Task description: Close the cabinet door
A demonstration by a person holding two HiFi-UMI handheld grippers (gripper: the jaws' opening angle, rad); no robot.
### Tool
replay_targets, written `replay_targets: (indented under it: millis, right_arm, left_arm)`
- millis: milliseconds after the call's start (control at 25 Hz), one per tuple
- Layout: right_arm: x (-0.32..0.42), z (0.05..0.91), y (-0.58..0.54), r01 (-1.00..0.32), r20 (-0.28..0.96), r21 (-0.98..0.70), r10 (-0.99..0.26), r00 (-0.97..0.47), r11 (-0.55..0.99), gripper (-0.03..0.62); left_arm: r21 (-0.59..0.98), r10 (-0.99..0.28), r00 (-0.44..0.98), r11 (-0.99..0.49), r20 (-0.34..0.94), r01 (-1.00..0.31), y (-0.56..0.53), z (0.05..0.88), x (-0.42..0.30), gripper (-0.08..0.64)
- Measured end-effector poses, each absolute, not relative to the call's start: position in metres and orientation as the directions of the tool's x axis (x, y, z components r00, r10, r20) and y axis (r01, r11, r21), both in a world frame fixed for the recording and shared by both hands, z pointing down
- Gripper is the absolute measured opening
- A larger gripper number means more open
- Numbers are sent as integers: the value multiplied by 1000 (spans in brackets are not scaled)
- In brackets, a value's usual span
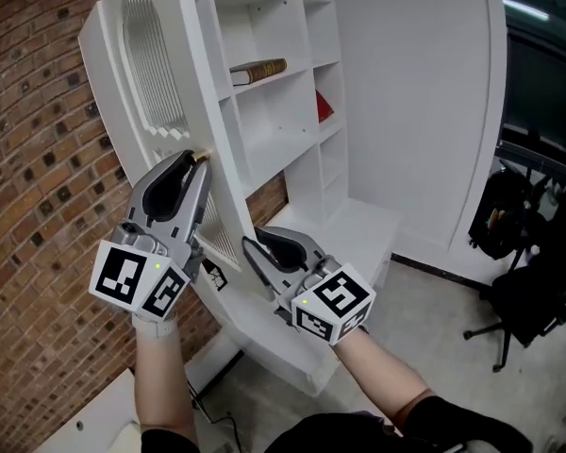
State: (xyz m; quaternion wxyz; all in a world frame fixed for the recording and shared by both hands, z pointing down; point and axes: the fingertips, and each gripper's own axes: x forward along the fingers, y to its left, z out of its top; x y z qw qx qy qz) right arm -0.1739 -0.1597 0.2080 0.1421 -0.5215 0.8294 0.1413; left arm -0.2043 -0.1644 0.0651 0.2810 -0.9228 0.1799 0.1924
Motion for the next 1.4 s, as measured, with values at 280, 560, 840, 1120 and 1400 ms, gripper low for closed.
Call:
replay_targets:
  millis: [280, 560, 840, 1120, 1400]
  right_arm:
    - [-166, 210, -159, -912, -409, 88, -820, -401, 402, 74]
    - [-146, 208, -164, -899, -400, 82, -812, -425, 430, 72]
    - [-117, 208, -176, -873, -383, 70, -795, -470, 483, 72]
    - [-85, 207, -196, -822, -378, 64, -749, -544, 565, 72]
    - [-54, 206, -225, -751, -371, 69, -682, -631, 657, 74]
  left_arm:
    - [-485, -150, 882, -788, -446, -379, -163, 67, -197, 77]
    - [-499, -150, 885, -778, -441, -381, -166, 65, -177, 77]
    - [-515, -199, 877, -745, -437, -425, -174, 65, -147, 77]
    - [-519, -280, 847, -690, -452, -505, -189, 65, -116, 77]
    - [-523, -386, 800, -611, -460, -595, -213, 64, -82, 77]
